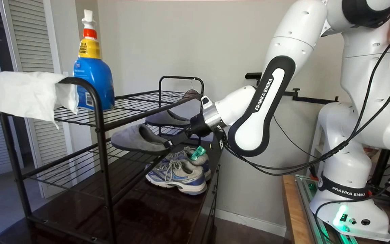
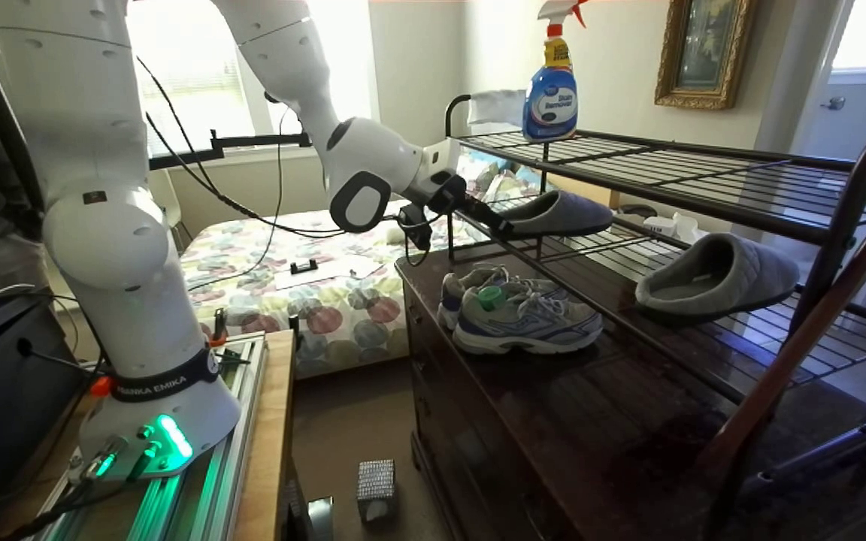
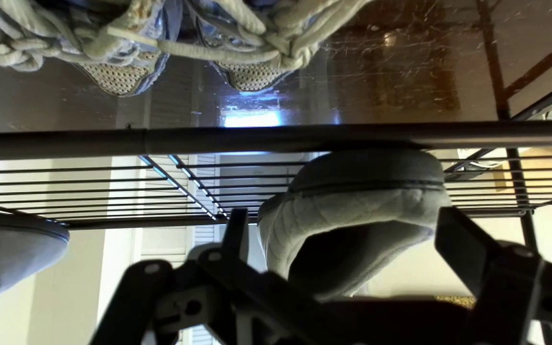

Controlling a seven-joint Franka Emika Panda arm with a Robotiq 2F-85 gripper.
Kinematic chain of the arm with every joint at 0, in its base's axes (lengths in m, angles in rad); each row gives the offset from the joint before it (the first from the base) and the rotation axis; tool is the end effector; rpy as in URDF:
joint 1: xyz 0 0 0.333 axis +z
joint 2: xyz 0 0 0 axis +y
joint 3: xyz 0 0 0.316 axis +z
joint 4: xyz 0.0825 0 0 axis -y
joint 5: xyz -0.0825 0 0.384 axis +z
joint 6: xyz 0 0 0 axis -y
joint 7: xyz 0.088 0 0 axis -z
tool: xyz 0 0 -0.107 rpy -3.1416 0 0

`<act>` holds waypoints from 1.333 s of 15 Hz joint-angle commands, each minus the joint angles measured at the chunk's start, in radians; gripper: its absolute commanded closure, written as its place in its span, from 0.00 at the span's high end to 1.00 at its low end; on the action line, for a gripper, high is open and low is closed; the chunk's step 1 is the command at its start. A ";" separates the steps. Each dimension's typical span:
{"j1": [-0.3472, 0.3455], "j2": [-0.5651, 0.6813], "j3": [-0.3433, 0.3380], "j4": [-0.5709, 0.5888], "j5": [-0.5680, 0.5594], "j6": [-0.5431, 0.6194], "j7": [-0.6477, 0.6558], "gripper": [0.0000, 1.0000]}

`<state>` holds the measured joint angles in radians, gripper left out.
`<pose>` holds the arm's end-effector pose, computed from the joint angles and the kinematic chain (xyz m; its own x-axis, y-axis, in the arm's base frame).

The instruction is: Move the bed slippers to the top shelf of the shoe rack

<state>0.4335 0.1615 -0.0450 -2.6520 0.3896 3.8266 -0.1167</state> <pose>0.4469 0.1273 0.3099 0.5421 0.0295 0.8398 0.0823 -0.9964 -0.0181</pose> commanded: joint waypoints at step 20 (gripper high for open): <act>-0.150 0.129 0.125 0.159 -0.014 0.120 0.012 1.00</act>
<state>0.2935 0.2358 0.0642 -2.5452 0.3769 3.9192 -0.0998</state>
